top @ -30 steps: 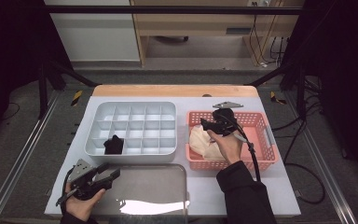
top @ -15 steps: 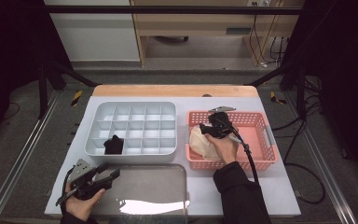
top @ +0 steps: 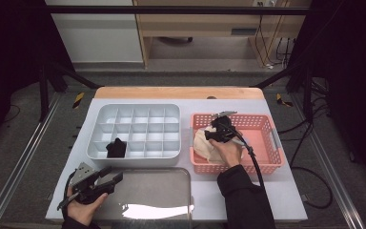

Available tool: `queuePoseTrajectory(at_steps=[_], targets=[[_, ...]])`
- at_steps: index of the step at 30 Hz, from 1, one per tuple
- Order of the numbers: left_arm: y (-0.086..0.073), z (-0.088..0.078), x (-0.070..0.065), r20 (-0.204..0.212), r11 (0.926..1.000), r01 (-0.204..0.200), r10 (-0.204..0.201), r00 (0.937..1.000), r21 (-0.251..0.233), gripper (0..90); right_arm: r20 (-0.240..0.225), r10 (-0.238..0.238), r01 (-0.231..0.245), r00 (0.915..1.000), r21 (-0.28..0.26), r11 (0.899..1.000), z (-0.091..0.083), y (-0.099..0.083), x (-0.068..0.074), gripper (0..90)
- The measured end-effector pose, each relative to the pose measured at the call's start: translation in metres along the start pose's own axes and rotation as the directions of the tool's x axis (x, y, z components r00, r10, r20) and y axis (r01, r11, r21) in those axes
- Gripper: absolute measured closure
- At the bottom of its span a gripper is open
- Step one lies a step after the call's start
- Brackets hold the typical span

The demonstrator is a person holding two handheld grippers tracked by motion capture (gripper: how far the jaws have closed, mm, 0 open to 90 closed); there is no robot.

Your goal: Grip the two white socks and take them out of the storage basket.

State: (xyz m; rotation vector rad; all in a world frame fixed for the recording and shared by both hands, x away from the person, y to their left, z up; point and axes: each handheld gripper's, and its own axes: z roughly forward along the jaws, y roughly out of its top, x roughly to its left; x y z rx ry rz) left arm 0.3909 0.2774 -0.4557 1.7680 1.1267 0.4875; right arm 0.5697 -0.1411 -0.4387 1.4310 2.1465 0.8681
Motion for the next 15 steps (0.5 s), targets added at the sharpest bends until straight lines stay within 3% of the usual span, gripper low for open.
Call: queuePoseTrajectory(at_steps=[6, 15], targets=[[0.000, 0.001, 0.000, 0.001, 1.0000, 0.000, 0.000, 1.0000, 0.004, 41.8, 0.021, -0.017, 0.016, 0.9996, 0.040, 0.999, 0.005, -0.002, 0.001, 52.1], [-0.001, 0.001, 0.000, 0.002, 1.0000, -0.001, 0.001, 1.0000, 0.006, 41.7, 0.034, -0.013, 0.009, 0.9993, 0.130, 0.991, 0.011, -0.005, 0.002, 71.3]])
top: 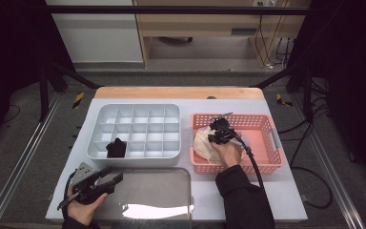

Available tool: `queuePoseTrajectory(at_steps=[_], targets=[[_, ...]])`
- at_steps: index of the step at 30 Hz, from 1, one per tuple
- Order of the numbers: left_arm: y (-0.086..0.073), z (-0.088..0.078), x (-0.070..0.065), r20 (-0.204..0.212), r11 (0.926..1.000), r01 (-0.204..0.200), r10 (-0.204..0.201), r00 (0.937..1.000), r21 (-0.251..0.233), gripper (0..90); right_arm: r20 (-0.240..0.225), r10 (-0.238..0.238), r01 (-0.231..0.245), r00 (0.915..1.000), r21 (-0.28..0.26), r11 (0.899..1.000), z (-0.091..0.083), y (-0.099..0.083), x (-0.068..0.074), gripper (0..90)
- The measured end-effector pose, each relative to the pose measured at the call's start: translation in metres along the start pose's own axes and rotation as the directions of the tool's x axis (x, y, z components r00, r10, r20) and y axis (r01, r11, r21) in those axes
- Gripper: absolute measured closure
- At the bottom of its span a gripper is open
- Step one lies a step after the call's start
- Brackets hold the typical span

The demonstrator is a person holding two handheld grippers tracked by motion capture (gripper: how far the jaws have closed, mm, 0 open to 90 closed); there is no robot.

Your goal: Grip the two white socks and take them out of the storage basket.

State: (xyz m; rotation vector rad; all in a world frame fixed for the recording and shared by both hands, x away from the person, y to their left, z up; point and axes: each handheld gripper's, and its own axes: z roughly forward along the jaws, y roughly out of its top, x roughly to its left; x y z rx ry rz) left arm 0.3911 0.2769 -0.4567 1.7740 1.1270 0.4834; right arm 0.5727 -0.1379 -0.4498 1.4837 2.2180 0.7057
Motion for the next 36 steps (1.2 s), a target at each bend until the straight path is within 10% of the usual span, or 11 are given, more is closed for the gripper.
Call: queuePoseTrajectory(at_steps=[8, 16, 36], targets=[[0.000, -0.001, 0.000, 0.000, 1.0000, 0.000, 0.000, 1.0000, -0.002, 41.8, -0.024, 0.057, -0.057, 0.9981, 0.020, 0.998, -0.004, 0.000, -0.004, 86.3], [0.000, -0.001, -0.001, 0.004, 1.0000, 0.002, -0.002, 1.0000, 0.002, 41.8, -0.051, 0.049, -0.055, 0.9975, -0.113, 0.992, -0.030, 0.005, -0.004, 86.9], [0.000, 0.000, -0.002, 0.005, 0.9994, 0.021, -0.021, 0.9998, 0.027, 41.4, -0.159, -0.003, -0.056, 0.9872, -0.365, 0.929, -0.125, -0.010, -0.011, 86.9]])
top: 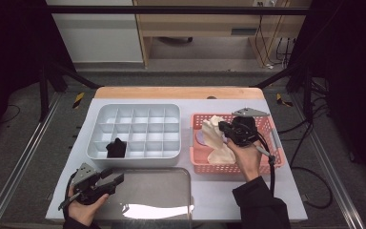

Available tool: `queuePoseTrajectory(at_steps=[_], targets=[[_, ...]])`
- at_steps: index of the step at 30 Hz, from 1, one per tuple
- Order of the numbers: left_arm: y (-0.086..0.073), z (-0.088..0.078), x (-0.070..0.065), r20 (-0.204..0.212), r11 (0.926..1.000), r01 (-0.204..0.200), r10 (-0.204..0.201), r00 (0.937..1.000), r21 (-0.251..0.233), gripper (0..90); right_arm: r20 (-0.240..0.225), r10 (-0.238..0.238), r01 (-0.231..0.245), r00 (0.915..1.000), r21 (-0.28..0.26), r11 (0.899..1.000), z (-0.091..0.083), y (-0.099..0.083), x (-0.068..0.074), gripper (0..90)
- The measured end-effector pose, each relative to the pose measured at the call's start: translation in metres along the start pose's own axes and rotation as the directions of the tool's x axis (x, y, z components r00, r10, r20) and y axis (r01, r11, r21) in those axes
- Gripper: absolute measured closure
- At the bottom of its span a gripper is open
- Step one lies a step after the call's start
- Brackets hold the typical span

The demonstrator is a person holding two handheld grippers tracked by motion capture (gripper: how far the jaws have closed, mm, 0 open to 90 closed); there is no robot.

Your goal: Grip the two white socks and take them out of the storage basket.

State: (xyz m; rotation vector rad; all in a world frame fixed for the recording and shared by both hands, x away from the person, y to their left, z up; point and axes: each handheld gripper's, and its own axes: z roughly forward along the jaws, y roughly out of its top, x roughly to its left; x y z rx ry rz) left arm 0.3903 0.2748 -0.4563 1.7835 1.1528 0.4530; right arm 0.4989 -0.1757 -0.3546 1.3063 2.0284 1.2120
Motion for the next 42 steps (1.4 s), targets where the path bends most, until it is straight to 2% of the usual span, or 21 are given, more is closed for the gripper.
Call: queuePoseTrajectory(at_steps=[6, 13, 24, 30, 37, 42], targets=[[0.000, 0.001, 0.000, -0.003, 1.0000, 0.002, -0.002, 1.0000, 0.003, 41.3, -0.028, -0.006, 0.004, 0.9996, -0.057, 0.998, -0.024, 0.000, 0.001, 87.0], [0.000, 0.001, 0.000, -0.002, 1.0000, 0.004, -0.003, 1.0000, 0.008, 41.3, -0.069, -0.031, 0.023, 0.9972, -0.104, 0.994, -0.046, -0.002, 0.010, 87.0], [0.000, 0.001, 0.000, -0.009, 0.9999, 0.004, -0.003, 1.0000, 0.011, 41.2, -0.156, -0.088, 0.063, 0.9838, -0.160, 0.985, -0.087, -0.015, 0.028, 87.0], [0.000, 0.000, -0.001, -0.007, 1.0000, 0.005, -0.005, 1.0000, 0.008, 41.2, -0.194, -0.121, 0.092, 0.9735, -0.152, 0.984, -0.098, -0.029, 0.042, 87.0], [0.000, 0.000, 0.000, -0.010, 1.0000, 0.007, -0.007, 0.9999, 0.006, 41.2, -0.240, -0.120, 0.092, 0.9633, -0.126, 0.988, -0.098, -0.050, 0.050, 87.0], [0.000, 0.000, -0.001, -0.009, 0.9999, 0.007, -0.007, 0.9999, 0.009, 41.2, -0.253, -0.117, 0.102, 0.9603, -0.073, 0.992, -0.093, -0.071, 0.052, 87.0]])
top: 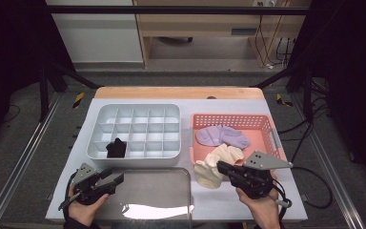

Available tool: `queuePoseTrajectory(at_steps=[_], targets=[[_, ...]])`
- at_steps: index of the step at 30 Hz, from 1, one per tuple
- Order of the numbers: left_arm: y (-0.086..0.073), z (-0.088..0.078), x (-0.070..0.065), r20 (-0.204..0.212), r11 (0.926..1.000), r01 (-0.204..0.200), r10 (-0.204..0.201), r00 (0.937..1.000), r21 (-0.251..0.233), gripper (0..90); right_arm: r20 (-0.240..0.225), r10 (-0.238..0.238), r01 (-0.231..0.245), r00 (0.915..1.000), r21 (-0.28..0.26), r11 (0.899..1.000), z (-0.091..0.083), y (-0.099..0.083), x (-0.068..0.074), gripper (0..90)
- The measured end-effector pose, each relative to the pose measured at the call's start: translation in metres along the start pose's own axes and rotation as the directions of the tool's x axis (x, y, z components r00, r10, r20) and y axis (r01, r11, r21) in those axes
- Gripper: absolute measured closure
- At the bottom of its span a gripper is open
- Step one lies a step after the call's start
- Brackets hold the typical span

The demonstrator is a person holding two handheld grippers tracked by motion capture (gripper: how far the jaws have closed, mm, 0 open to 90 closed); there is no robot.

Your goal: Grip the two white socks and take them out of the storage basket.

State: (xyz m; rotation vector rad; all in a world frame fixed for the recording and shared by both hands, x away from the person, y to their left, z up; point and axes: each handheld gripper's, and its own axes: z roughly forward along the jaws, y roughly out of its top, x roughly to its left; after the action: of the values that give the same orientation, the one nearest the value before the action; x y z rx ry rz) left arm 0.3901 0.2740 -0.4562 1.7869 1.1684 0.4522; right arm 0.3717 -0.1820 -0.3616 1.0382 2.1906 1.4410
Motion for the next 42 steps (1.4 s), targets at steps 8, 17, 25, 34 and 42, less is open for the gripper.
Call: queuePoseTrajectory(at_steps=[8, 17, 25, 34, 42], targets=[[0.000, -0.002, 0.001, -0.006, 0.9999, 0.008, -0.008, 1.0000, -0.009, 41.3, -0.005, 0.042, -0.042, 0.9991, 0.075, 0.996, 0.006, -0.032, -0.001, 86.8], [0.000, -0.003, 0.001, -0.003, 0.9999, 0.008, -0.008, 1.0000, -0.009, 41.3, 0.013, 0.102, -0.103, 0.9947, 0.184, 0.978, 0.025, -0.070, -0.012, 86.6], [-0.001, -0.003, 0.001, -0.005, 0.9999, 0.008, -0.008, 1.0000, -0.006, 41.3, 0.052, 0.097, -0.107, 0.9939, 0.249, 0.963, 0.044, -0.087, -0.017, 83.8], [-0.001, -0.002, 0.002, -0.007, 1.0000, 0.008, -0.008, 0.9999, -0.001, 41.1, 0.077, 0.092, -0.109, 0.9928, 0.248, 0.963, 0.052, -0.092, -0.018, 73.9], [-0.001, -0.002, 0.002, -0.007, 0.9999, 0.010, -0.010, 0.9999, 0.000, 40.7, 0.091, 0.089, -0.105, 0.9918, 0.179, 0.978, 0.044, -0.084, -0.017, 64.2]])
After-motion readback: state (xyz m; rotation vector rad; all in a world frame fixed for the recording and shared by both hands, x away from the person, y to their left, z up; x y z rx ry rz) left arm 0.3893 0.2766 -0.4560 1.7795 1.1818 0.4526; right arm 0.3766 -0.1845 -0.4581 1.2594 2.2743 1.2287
